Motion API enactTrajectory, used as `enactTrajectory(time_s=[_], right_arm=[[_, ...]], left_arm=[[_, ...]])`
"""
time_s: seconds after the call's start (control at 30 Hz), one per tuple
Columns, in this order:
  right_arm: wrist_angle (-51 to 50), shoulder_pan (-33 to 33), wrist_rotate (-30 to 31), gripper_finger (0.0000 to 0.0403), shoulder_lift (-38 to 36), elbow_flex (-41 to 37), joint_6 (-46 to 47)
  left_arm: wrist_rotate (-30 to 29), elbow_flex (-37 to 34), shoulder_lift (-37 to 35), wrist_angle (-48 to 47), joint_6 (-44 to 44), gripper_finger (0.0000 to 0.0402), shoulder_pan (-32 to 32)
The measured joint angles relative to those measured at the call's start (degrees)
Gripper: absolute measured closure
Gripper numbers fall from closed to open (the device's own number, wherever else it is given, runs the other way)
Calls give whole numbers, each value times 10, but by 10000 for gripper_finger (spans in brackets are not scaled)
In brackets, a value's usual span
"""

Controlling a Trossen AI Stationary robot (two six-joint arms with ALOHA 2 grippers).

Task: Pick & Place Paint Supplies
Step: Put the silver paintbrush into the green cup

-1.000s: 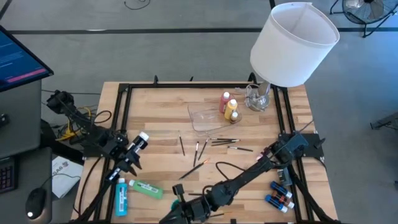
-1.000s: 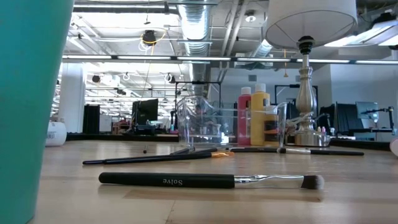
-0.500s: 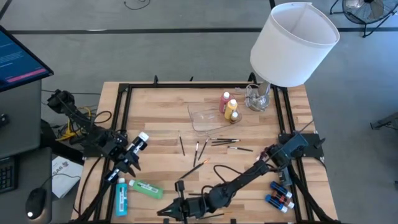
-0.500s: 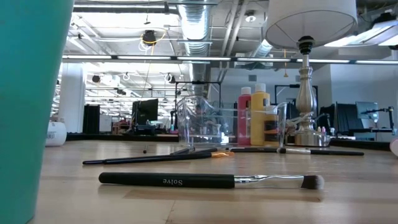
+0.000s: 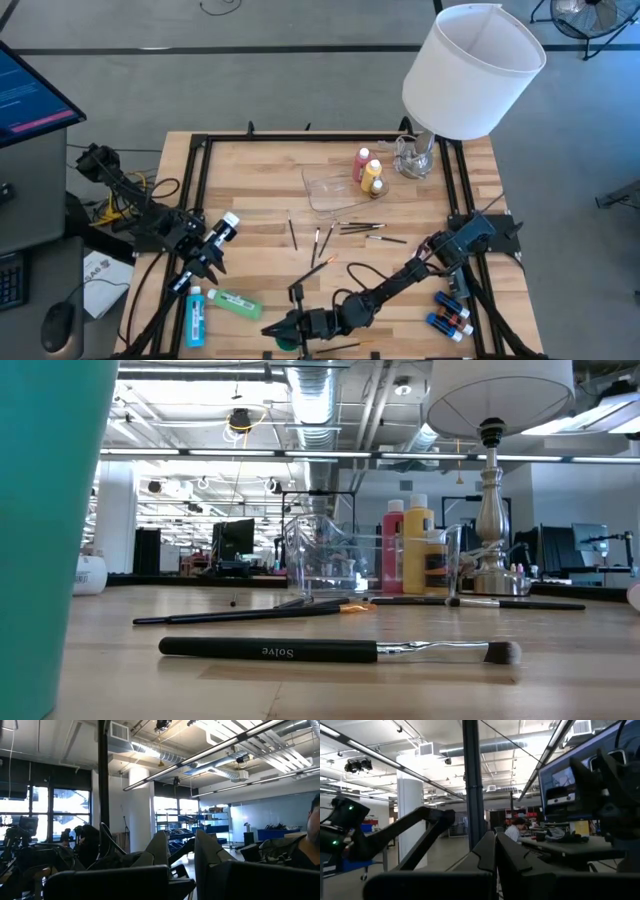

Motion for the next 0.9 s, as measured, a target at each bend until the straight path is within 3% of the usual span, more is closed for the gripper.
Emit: enactTrajectory(time_s=[0.9], right_arm=[[15, 12, 30, 403, 2, -28, 2]], left_arm=[[0, 0, 0, -3, 0, 401, 0]])
